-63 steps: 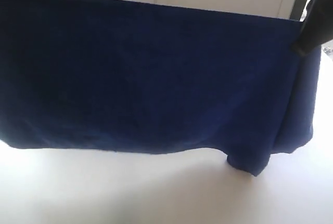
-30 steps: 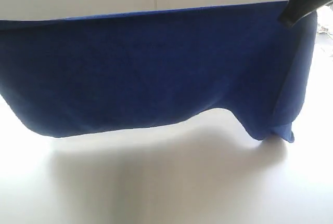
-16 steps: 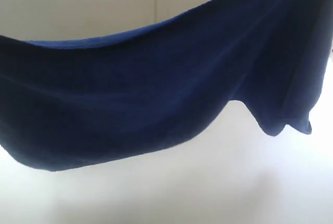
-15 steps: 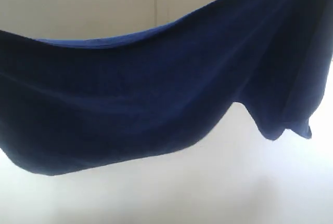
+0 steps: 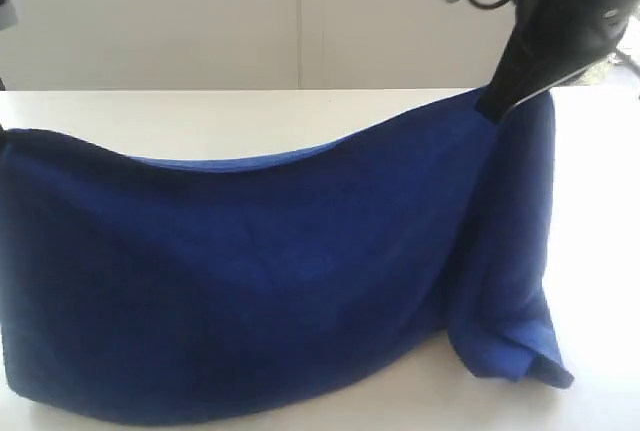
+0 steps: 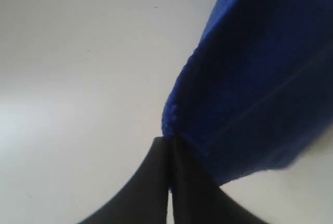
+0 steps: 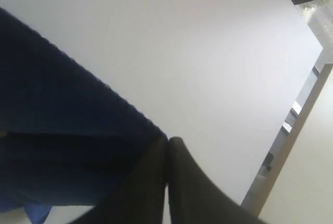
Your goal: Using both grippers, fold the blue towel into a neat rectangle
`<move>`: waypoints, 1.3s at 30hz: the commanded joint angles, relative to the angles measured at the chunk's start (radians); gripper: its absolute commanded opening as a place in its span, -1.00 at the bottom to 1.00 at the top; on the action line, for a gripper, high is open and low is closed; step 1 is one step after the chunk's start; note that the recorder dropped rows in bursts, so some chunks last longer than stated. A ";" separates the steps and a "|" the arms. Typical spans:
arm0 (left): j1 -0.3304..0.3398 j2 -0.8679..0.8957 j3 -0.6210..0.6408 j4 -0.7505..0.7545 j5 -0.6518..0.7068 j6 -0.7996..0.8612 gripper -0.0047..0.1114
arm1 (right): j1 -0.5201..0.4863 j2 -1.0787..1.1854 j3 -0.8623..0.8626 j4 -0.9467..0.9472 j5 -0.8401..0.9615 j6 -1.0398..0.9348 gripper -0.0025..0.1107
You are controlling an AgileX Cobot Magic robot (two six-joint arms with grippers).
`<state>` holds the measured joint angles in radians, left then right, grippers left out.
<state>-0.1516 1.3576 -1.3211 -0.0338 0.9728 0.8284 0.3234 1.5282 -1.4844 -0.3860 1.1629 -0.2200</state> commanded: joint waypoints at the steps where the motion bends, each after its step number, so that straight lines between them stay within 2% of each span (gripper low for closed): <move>1: 0.010 0.150 0.061 0.005 -0.311 0.005 -0.92 | -0.046 0.148 0.005 -0.057 -0.181 0.034 -0.96; 6: 0.011 0.341 0.092 0.011 -0.680 0.005 -0.92 | -0.086 0.305 0.005 -0.166 -0.420 0.144 -0.96; 10: 0.011 0.471 0.092 0.011 -0.906 0.003 -0.91 | -0.106 0.401 0.005 -0.233 -0.611 0.200 -0.96; 11: 0.011 0.501 0.092 0.011 -0.944 0.006 -0.85 | -0.107 0.423 0.005 -0.242 -0.645 0.200 -0.96; 14: 0.011 0.570 0.092 0.011 -1.002 0.006 -0.56 | -0.108 0.476 0.005 -0.242 -0.694 0.200 -0.86; 16: 0.011 0.600 0.092 0.011 -1.016 0.004 -0.25 | -0.110 0.499 0.005 -0.250 -0.699 0.200 -0.68; 18: 0.011 0.620 0.092 0.009 -1.042 -0.006 0.05 | -0.112 0.510 0.005 -0.294 -0.699 0.250 -0.40; 20: 0.011 0.622 0.092 0.009 -1.080 -0.015 0.24 | -0.115 0.511 0.005 -0.385 -0.699 0.342 -0.16; 21: 0.011 0.620 0.092 0.009 -1.106 -0.022 0.26 | -0.115 0.509 0.002 -0.435 -0.693 0.395 -0.08; 24: 0.011 0.596 0.092 -0.004 -1.184 -0.022 0.26 | -0.115 0.503 -0.017 -0.595 -0.632 0.519 -0.01; 26: 0.011 0.566 0.092 -0.015 -1.217 -0.022 0.26 | -0.115 0.492 -0.035 -0.626 -0.564 0.539 -0.01; 30: 0.010 0.495 0.092 -0.024 -1.231 -0.031 0.26 | -0.115 0.454 -0.068 -0.607 -0.384 0.545 -0.03; 32: -0.001 0.454 0.092 -0.034 -1.206 -0.115 0.26 | -0.115 0.425 -0.075 -0.559 -0.331 0.562 -0.04; 34: -0.019 0.417 0.092 -0.039 -1.145 -0.235 0.24 | -0.115 0.396 -0.075 -0.477 -0.302 0.528 -0.14; 35: -0.034 0.405 0.092 -0.039 -1.104 -0.285 0.19 | -0.115 0.383 -0.075 -0.422 -0.297 0.475 -0.23; 36: -0.060 0.392 0.092 -0.039 -1.034 -0.337 0.06 | -0.117 0.367 -0.075 -0.334 -0.284 0.405 -0.33; 38: -0.119 0.387 0.092 -0.039 -0.919 -0.359 -0.28 | -0.134 0.341 -0.075 -0.156 -0.261 0.274 -0.48; 39: -0.152 0.387 0.085 -0.037 -0.847 -0.353 -0.54 | -0.149 0.328 -0.075 -0.056 -0.249 0.199 -0.54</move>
<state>-0.2244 1.7556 -1.2324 -0.0620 -0.0572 0.5255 0.2021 1.8926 -1.5534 -0.6551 0.8746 0.1512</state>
